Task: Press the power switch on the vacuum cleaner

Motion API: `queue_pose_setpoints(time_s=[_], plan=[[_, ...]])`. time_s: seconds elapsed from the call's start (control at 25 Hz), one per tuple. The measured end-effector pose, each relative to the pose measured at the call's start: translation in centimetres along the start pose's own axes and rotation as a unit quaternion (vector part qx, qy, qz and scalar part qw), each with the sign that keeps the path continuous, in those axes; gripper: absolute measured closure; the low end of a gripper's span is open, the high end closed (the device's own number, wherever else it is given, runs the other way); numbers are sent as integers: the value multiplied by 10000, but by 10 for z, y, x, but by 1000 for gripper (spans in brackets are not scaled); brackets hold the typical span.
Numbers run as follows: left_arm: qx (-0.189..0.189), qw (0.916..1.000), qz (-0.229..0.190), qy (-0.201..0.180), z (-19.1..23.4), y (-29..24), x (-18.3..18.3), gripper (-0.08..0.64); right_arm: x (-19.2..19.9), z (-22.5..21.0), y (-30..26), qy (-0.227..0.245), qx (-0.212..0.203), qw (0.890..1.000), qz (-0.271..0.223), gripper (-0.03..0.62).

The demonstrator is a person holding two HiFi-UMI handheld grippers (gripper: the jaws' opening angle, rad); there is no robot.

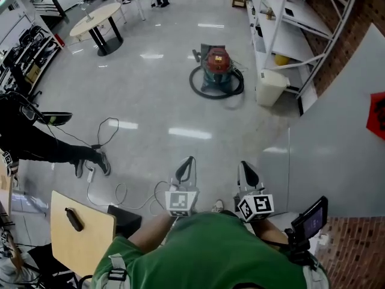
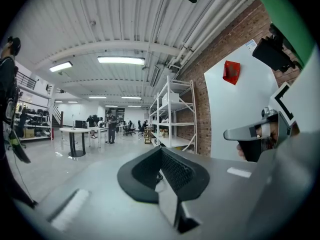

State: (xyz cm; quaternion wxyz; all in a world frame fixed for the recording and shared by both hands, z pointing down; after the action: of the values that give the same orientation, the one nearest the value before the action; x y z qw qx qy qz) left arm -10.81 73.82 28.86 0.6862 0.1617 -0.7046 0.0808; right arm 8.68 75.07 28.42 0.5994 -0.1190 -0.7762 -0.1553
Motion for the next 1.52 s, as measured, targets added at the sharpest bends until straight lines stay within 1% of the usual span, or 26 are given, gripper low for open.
queue_pose_setpoints(time_s=[0.12,0.48,0.72,0.92,1.2,1.52], plan=[[-105,9999,-5,-26,-4,-2,-2,554,1,-6,-4,-52,-115,9999,41,589],[-599,9981,22,-111,-11,1,3,552,6,-21,-17,-161,-534,9984,132,589],[-794,9967,116,-143,-7,-6,4,552,8,-30,-29,-222,-666,9973,222,589],[-795,9966,148,-137,-1,-23,8,552,7,-41,-46,-221,-648,9974,215,589],[-632,9979,98,-77,13,-60,8,552,4,-51,-74,-110,-497,9984,240,589],[-441,9990,22,68,50,-119,12,552,0,-60,-127,4,-196,9995,247,589]])
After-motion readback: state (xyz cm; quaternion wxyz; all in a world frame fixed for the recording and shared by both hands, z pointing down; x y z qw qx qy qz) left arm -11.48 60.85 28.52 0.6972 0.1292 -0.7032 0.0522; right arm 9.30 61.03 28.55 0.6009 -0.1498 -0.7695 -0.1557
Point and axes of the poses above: the fingertips, and each gripper's own axes: y backward along the fingers, z to its left, x out of its underside, the point moved 2 cm from there along y, backward along the fingers, and after that the axes turned 11 degrees about -z, right-handed, at the moved point
